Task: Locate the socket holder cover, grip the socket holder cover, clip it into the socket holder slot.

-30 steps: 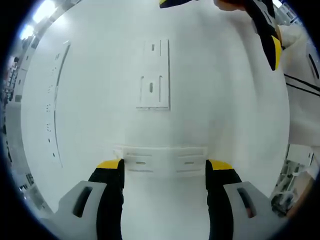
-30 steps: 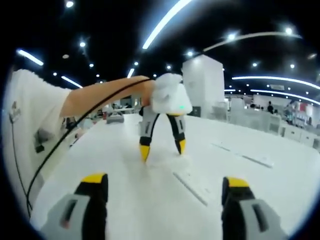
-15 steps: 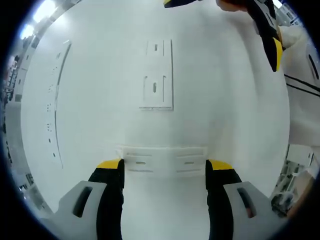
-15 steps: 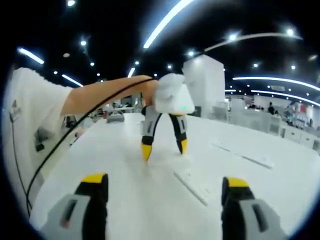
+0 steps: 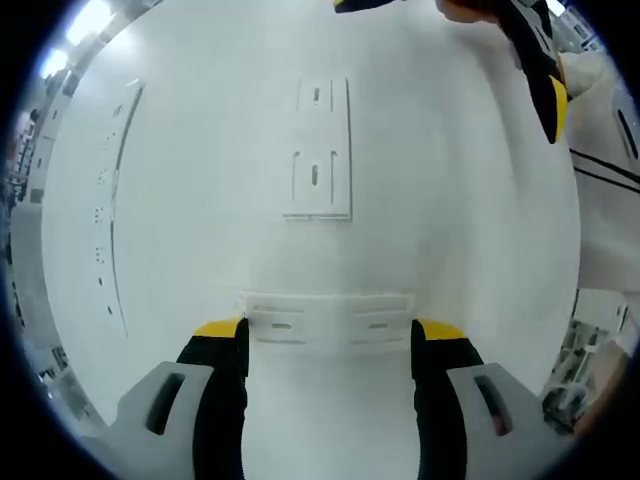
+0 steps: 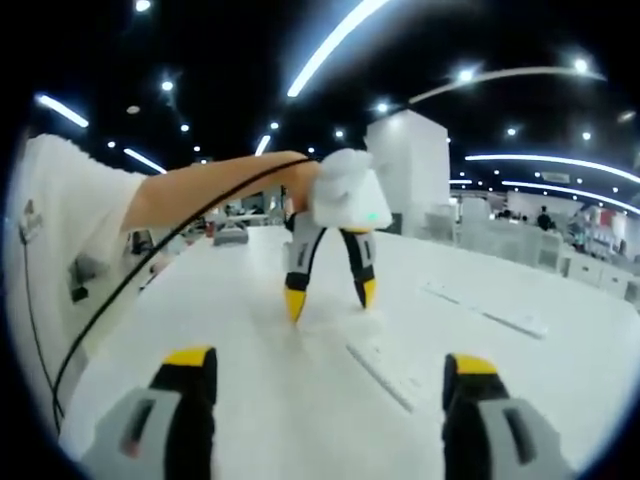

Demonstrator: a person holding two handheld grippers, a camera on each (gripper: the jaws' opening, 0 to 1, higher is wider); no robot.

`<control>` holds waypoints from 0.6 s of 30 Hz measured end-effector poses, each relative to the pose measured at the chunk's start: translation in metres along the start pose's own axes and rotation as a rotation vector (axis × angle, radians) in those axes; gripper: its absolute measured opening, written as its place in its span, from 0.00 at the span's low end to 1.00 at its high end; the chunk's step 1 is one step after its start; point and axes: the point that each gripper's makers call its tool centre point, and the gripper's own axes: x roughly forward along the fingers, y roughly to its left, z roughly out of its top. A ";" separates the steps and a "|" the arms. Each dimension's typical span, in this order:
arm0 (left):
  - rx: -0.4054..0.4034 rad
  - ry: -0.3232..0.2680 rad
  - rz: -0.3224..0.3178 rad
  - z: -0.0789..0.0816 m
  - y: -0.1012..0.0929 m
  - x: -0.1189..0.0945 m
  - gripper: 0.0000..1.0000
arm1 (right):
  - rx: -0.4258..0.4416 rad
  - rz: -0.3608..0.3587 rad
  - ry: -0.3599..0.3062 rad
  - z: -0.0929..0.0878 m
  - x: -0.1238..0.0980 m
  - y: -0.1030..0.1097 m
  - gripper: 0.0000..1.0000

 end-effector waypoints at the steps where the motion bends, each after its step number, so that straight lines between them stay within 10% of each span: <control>1: 0.000 0.000 -0.001 0.000 0.000 0.000 0.65 | 0.000 0.001 0.000 0.000 0.000 -0.001 0.93; 18: 0.001 -0.006 -0.002 0.000 0.005 -0.001 0.65 | -0.006 0.003 0.009 -0.002 -0.001 0.001 0.93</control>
